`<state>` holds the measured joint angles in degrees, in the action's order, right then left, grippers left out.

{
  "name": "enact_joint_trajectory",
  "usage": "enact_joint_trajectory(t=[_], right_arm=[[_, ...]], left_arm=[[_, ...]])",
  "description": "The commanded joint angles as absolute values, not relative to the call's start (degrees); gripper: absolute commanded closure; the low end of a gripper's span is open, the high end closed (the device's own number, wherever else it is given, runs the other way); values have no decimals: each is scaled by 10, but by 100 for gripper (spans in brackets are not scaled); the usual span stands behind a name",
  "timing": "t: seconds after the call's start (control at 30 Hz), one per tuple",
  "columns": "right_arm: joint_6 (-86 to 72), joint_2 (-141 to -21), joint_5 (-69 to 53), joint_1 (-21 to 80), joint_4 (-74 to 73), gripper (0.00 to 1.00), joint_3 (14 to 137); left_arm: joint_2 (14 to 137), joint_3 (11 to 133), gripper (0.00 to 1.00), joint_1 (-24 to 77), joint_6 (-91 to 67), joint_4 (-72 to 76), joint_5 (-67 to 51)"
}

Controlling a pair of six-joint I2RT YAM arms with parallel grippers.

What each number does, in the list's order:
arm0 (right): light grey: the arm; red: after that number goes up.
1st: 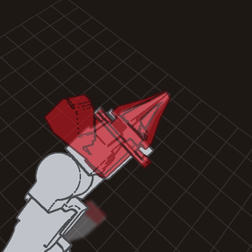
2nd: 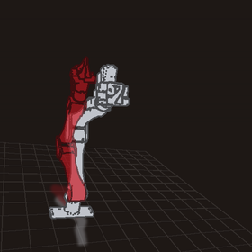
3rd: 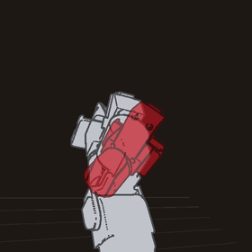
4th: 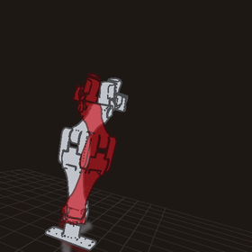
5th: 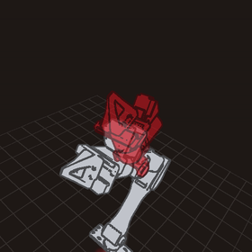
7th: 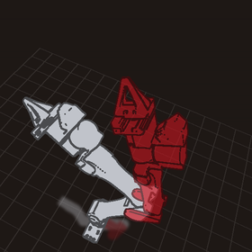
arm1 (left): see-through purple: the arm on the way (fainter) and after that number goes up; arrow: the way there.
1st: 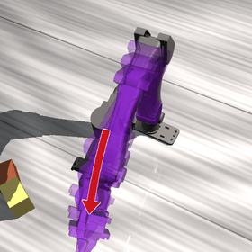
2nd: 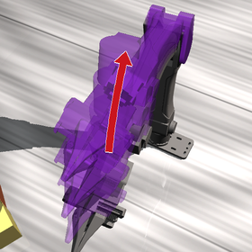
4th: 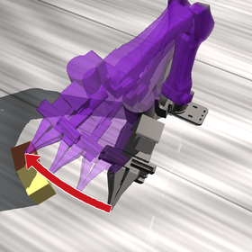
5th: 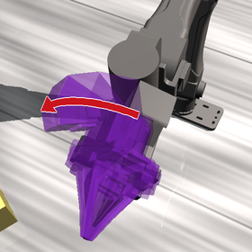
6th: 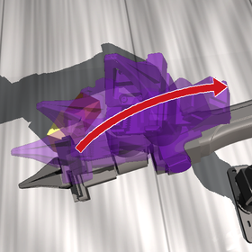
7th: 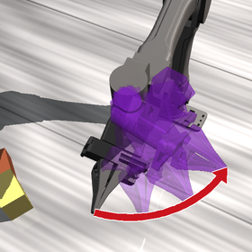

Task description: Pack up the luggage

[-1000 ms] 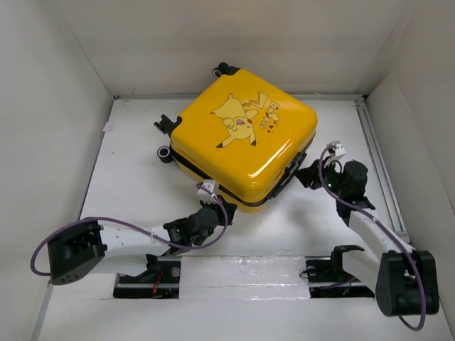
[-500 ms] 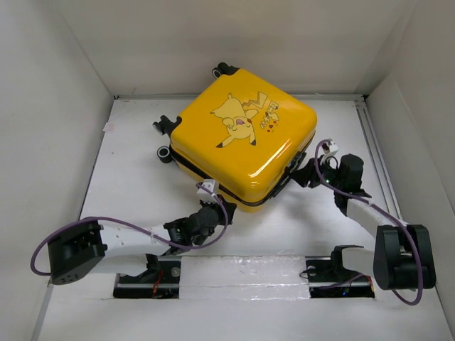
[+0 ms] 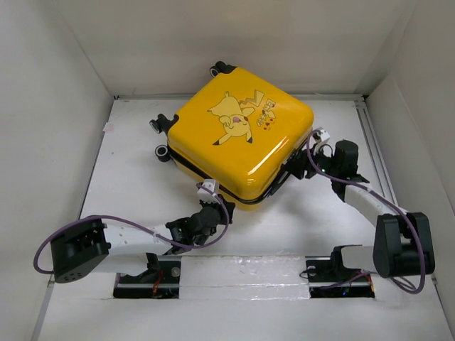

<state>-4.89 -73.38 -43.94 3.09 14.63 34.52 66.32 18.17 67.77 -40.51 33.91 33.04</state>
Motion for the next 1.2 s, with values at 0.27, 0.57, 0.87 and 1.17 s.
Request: enact_joint_trajectory(t=[0.27,0.57,0.87,1.17], right_arm=[[-67,-771,-459,90,237,58,350],[-83,-772,-476,84,270,47,311],[-88,-783,-467,84,311,92,316],[-120,-721,-360,126,310,100,262]], left_arm=[[633,187,100,677,-412,329,372],[633,204,100,677,-396,315,398],[626,212,100,669,-398,325,423],[686,255,100,617,-381,352,402]])
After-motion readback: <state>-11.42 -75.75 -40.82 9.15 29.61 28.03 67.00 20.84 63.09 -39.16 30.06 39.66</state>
